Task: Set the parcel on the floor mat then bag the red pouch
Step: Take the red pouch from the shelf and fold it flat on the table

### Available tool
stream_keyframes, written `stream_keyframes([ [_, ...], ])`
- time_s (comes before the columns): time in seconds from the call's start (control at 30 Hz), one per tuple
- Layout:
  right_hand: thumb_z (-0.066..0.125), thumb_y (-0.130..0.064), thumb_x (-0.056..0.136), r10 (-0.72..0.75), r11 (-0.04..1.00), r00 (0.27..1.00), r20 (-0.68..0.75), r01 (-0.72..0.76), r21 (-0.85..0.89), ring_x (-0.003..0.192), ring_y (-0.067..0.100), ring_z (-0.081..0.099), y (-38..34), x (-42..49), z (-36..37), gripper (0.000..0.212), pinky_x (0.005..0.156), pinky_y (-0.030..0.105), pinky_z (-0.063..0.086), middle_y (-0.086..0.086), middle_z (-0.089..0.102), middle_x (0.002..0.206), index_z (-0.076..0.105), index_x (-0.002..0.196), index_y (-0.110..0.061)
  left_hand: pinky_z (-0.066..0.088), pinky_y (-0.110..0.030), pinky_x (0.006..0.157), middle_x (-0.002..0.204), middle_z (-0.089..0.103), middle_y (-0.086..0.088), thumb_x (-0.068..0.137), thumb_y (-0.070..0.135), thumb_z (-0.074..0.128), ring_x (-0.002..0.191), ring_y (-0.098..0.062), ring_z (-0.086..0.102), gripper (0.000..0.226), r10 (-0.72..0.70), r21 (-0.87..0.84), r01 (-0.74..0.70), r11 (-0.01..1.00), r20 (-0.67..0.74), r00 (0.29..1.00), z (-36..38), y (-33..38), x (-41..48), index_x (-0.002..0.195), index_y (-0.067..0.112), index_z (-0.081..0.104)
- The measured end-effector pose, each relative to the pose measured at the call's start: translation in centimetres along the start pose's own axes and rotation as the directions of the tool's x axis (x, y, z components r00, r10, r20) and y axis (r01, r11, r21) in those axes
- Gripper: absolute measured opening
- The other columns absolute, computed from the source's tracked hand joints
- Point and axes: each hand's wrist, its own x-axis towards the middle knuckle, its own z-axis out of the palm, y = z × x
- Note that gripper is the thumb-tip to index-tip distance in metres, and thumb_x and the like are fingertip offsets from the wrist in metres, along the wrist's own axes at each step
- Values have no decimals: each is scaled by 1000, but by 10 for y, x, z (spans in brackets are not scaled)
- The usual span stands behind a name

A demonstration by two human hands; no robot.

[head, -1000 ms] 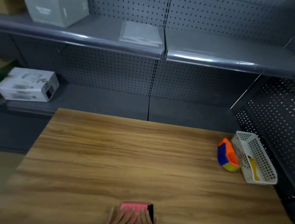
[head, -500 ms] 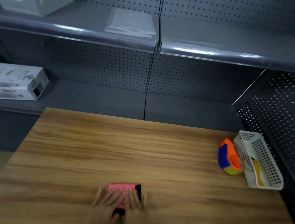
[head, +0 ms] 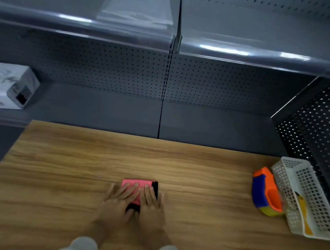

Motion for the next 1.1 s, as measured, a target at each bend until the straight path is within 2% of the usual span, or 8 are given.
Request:
stream_keyframes([
  [0.2, 39, -51, 72, 6, 1000, 999, 44, -5, -24, 131, 21, 41, 13, 52, -9, 73, 114, 49, 8, 7, 68, 130, 71, 123, -10, 4, -44, 117, 154, 39, 12, 80, 49, 41, 143, -13, 32, 68, -44, 45, 45, 998, -9, 999, -17, -13, 50, 147, 34, 42],
  [0.33, 43, -54, 77, 17, 1000, 1000, 19, -17, 7, 132, 25, 55, 18, 72, -16, 75, 114, 51, 8, 10, 62, 138, 65, 130, -6, 9, -50, 115, 158, 31, 12, 82, 52, 39, 146, -16, 26, 70, -35, 78, 37, 996, -26, 999, -30, -17, 79, 150, 36, 34],
  [0.5, 41, -67, 81, -47, 998, 997, 55, 49, -33, 140, 27, 46, 41, 78, -25, 87, 111, 61, 12, 9, 51, 150, 52, 143, -8, -15, -48, 117, 161, -7, 17, 88, 70, 26, 150, -16, -11, 75, 73, 40, -73, 997, -12, 997, -41, -24, 98, 153, 41, 0],
  [0.6, 42, -74, 81, -87, 994, 991, 102, 94, -62, 148, 24, 32, 56, 76, -27, 95, 112, 63, 9, 6, 38, 159, 40, 151, -10, -14, -45, 120, 154, -21, 24, 92, 75, 13, 145, -9, -24, 70, 71, 46, -73, 996, 48, 996, -54, -17, 103, 151, 44, -9],
  [0.7, 43, -70, 82, -54, 997, 993, 104, 59, -43, 148, 21, 31, 66, 71, -37, 91, 113, 60, 9, 4, 37, 159, 39, 152, -12, -4, -46, 119, 162, 7, 15, 101, 56, 19, 151, -20, 7, 56, 116, 84, -113, 990, -34, 993, -53, -2, 107, 154, 39, 12],
  [0.83, 6, -63, 98, -49, 999, 997, 53, 50, -11, 153, 14, 1, 101, 60, -53, 75, 117, 56, -5, -7, 6, 164, 14, 159, -21, 17, -55, 112, 157, 36, 4, 97, 47, 34, 145, -25, 31, 57, 135, 142, -135, 981, 13, 991, -34, 30, 120, 151, 27, 36],
  [0.97, 31, -32, 96, -1, 995, 998, 57, 7, -104, 143, 18, 41, 147, 44, -63, 58, 110, 56, 19, 1, 46, 154, 45, 148, -12, 19, -57, 111, 157, 36, 0, 97, 42, 33, 146, -27, 26, 56, 181, 129, -171, 977, -71, 981, -26, 83, 139, 149, 23, 39],
  [1.1, 37, -28, 85, 46, 994, 998, 36, -42, -101, 134, 21, 54, 184, 29, -72, 61, 106, 55, 24, 3, 56, 145, 54, 141, -9, -5, -57, 118, 160, -22, 3, 104, 34, 24, 147, -29, -21, 62, 154, 168, -139, 976, -78, 985, -19, 139, 150, 154, 23, -10],
])
